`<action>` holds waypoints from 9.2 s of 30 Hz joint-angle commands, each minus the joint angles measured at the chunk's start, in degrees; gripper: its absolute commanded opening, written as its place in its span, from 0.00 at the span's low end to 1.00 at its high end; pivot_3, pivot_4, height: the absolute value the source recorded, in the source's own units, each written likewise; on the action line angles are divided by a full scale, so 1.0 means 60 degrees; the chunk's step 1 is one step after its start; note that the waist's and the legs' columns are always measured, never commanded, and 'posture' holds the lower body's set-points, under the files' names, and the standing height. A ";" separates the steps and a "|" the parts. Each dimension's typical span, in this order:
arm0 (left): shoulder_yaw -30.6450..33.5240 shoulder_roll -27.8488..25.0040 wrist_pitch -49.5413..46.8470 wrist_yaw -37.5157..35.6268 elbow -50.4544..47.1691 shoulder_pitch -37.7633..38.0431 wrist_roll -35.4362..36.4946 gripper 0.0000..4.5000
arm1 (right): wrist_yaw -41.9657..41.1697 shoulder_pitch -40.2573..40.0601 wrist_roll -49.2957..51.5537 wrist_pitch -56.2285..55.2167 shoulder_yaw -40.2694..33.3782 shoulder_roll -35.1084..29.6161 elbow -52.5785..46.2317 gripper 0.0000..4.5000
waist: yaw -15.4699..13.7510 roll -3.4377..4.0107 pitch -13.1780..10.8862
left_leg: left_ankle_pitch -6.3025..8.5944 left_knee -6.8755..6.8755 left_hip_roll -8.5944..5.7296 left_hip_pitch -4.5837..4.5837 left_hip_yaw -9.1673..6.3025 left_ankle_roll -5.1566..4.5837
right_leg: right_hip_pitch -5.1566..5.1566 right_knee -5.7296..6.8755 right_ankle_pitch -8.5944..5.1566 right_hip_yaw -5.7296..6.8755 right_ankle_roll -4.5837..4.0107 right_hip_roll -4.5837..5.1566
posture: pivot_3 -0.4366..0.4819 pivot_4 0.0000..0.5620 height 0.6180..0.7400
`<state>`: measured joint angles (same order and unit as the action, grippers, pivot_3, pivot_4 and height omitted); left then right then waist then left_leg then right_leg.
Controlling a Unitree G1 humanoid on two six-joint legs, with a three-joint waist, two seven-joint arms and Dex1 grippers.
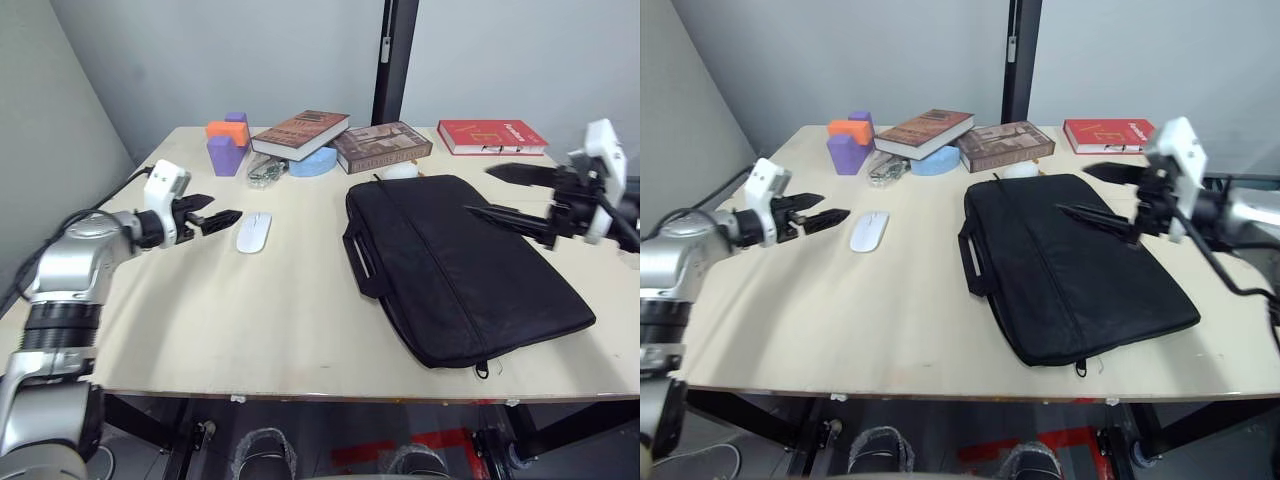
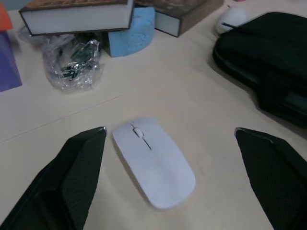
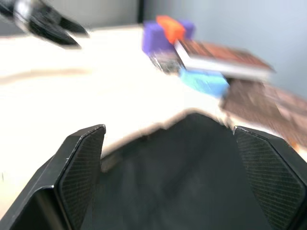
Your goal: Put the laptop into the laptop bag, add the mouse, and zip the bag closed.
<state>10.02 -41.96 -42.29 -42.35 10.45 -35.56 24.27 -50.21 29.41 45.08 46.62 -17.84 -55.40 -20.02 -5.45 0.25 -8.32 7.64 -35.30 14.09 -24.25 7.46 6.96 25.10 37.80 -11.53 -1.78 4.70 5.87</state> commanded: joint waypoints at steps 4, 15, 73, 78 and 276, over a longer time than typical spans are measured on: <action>-0.0196 0.0879 -0.0969 0.2256 -0.1258 0.0231 -0.0739 1.00 | 0.0721 0.1032 -0.0020 0.0042 0.0957 0.0666 -0.0533 0.99 | -0.0097 -0.0001 0.0001 | 0.0000 0.0009 0.0001 -0.0029 -0.0014 0.0004 | 0.0002 -0.0025 -0.0001 0.0015 -0.0003 -0.0001 | 0.48 0.27 0.87; -0.0428 0.2867 -0.0419 0.4230 -0.0071 0.0042 -0.1474 1.00 | 0.1149 0.1459 -0.0356 -0.0018 0.1777 0.1470 -0.0529 0.99 | -0.0113 -0.0006 0.0008 | -0.0002 -0.0004 -0.0002 -0.0041 -0.0035 0.0002 | -0.0004 -0.0024 0.0000 0.0028 -0.0003 -0.0002 | 0.48 0.27 0.87; -0.2023 0.1413 0.3635 -0.4681 0.0424 -0.0278 -0.0754 0.63 | 0.7889 0.0806 -0.5219 0.3208 0.6396 0.5255 -0.0450 1.00 | -0.0088 -0.0001 0.0015 | -0.0042 0.0226 0.0002 0.0013 -0.0006 0.0144 | 0.0004 -0.0148 -0.0013 0.0045 0.0005 -0.0017 | 0.48 0.27 0.87; -0.2312 0.0752 0.3734 -0.5003 0.0413 -0.0455 -0.1213 0.63 | 0.7811 0.0721 -0.5933 0.2998 0.6698 0.5365 -0.0071 1.00 | 0.0005 0.0004 0.0012 | -0.0050 0.0228 0.0005 0.0019 -0.0003 0.0156 | 0.0017 -0.0126 -0.0013 0.0034 0.0015 -0.0021 | 0.48 0.27 0.87; -0.1101 0.2108 0.2993 -0.4455 1.0682 -0.5080 -0.1680 1.00 | -0.0292 -0.3936 0.4745 0.2052 -0.6593 -0.2108 -0.2354 1.00 | -0.0653 -0.0019 0.0030 | -0.0025 0.0087 0.0007 0.0021 -0.0031 0.0036 | -0.0037 -0.0058 -0.0027 0.0044 -0.0020 -0.0006 | 0.48 0.27 0.87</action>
<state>1.52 -29.41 -24.13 -71.91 74.07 -63.92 14.31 -53.27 4.73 71.99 59.88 -57.21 -67.11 -34.13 -9.37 0.14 -8.14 7.52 -34.83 14.13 -24.14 7.26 7.14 24.87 37.44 -11.69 -1.51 4.58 5.83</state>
